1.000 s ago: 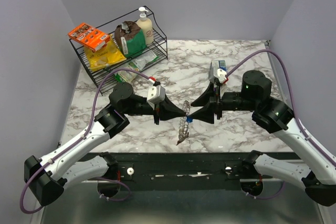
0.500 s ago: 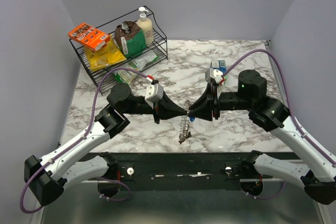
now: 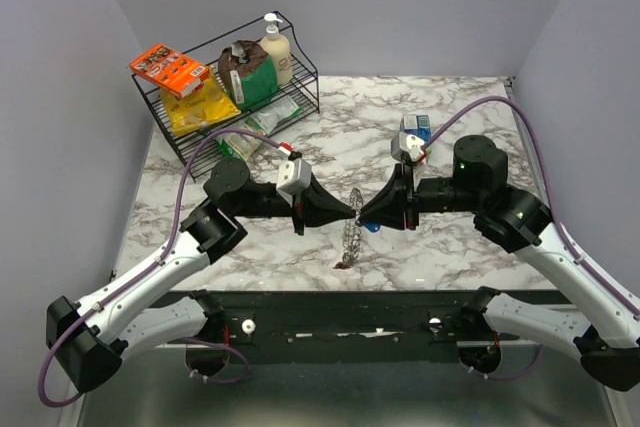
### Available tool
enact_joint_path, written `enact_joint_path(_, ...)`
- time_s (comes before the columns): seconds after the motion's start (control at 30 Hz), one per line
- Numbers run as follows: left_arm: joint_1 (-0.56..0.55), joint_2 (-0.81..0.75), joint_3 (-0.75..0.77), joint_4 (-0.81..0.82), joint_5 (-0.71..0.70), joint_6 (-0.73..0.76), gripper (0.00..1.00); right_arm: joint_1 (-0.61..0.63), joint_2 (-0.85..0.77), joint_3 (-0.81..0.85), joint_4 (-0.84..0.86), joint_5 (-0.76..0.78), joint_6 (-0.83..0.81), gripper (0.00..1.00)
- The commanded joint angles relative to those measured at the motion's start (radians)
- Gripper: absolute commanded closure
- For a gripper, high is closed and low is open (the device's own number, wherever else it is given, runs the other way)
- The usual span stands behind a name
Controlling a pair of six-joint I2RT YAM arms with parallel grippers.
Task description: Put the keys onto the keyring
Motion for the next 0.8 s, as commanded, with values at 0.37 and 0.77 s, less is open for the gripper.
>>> enact_joint_path(0.37, -0.002, -0.007, 0.013, 0.103, -0.042, -0.004, 1.0, 0.003, 0.003, -0.029, -0.06, -0.021, -0.053, 0.77)
enact_joint_path(0.77, -0.002, 0.005, 0.022, 0.12, -0.052, -0.008, 1.0, 0.004, 0.018, -0.021, -0.083, -0.068, -0.07, 0.78)
